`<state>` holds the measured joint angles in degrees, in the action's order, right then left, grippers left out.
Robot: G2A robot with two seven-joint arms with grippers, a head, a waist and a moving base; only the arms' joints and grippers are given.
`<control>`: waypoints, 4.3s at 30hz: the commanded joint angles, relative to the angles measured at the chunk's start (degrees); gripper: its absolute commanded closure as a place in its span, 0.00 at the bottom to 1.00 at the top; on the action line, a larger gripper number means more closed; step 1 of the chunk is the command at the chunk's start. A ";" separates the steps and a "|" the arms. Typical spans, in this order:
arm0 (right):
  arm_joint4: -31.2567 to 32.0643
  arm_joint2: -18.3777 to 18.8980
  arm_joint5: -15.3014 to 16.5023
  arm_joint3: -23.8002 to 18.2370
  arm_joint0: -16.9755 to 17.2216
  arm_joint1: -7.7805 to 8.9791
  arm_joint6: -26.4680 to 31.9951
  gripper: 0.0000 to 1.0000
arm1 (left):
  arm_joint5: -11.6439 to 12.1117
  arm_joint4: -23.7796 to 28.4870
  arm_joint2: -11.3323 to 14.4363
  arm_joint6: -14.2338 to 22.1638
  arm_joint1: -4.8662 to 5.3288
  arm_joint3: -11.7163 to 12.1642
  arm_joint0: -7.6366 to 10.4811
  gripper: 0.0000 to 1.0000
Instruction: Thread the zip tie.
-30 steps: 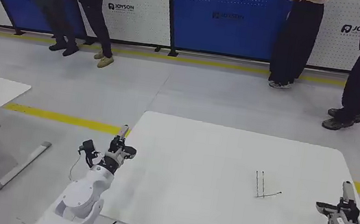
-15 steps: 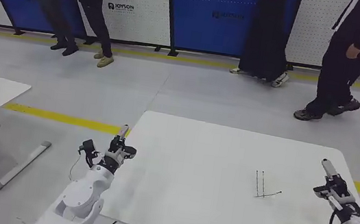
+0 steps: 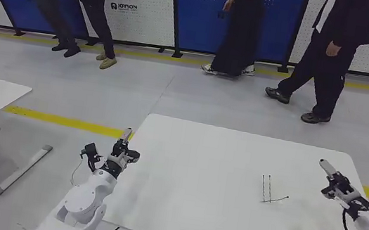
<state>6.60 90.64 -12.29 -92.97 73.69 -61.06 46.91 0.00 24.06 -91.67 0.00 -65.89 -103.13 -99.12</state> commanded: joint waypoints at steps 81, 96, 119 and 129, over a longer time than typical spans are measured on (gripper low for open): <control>8.06 -25.05 20.20 39.29 -29.27 -0.59 28.93 0.00 | 0.00 0.00 0.00 0.00 0.00 0.00 0.00 0.00; 5.08 -26.73 22.40 42.80 -31.60 -1.28 30.63 0.00 | 0.00 0.00 0.00 0.00 0.00 0.00 0.00 0.00; 10.92 -30.79 14.63 44.58 -33.96 -1.37 28.24 0.76 | 0.00 0.00 0.00 0.00 0.00 0.00 0.00 0.00; 10.52 -31.92 14.56 45.32 -34.66 -1.64 28.07 0.69 | 0.00 0.00 0.00 0.00 0.00 0.00 0.00 0.00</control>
<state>17.09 58.75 2.44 -47.70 39.08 -62.70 75.10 0.00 24.06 -91.67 0.00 -65.89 -103.13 -99.12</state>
